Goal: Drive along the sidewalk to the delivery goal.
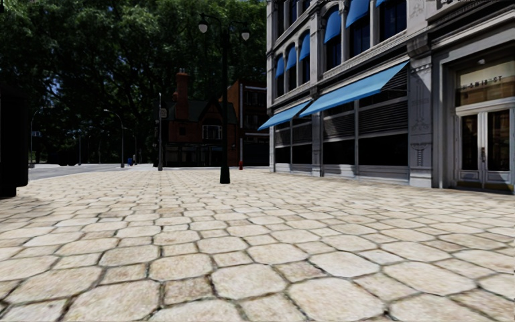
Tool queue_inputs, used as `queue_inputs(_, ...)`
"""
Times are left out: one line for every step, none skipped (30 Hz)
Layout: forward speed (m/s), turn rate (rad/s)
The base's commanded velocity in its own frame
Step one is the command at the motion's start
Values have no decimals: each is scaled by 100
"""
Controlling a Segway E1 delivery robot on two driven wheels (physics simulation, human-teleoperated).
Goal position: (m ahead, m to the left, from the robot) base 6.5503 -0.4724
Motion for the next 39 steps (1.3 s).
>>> queue_inputs(197,-24)
queue_inputs(197,-24)
queue_inputs(197,-15)
queue_inputs(197,0)
queue_inputs(197,0)
queue_inputs(197,0)
queue_inputs(197,0)
queue_inputs(197,0)
queue_inputs(197,0)
queue_inputs(197,0)
queue_inputs(197,0)
queue_inputs(197,0)
queue_inputs(197,0)
queue_inputs(197,0)
queue_inputs(198,-3)
queue_inputs(199,-19)
queue_inputs(199,-25)
queue_inputs(199,-25)
queue_inputs(199,-27)
queue_inputs(199,-27)
queue_inputs(199,-24)
queue_inputs(199,-5)
queue_inputs(199,-5)
queue_inputs(199,0)
queue_inputs(199,0)
queue_inputs(199,0)
queue_inputs(199,0)
queue_inputs(199,0)
queue_inputs(199,0)
queue_inputs(199,0)
queue_inputs(199,0)
queue_inputs(199,0)
queue_inputs(199,0)
queue_inputs(199,0)
queue_inputs(199,0)
queue_inputs(199,0)
queue_inputs(199,-9)
queue_inputs(199,-26)
queue_inputs(200,-33)
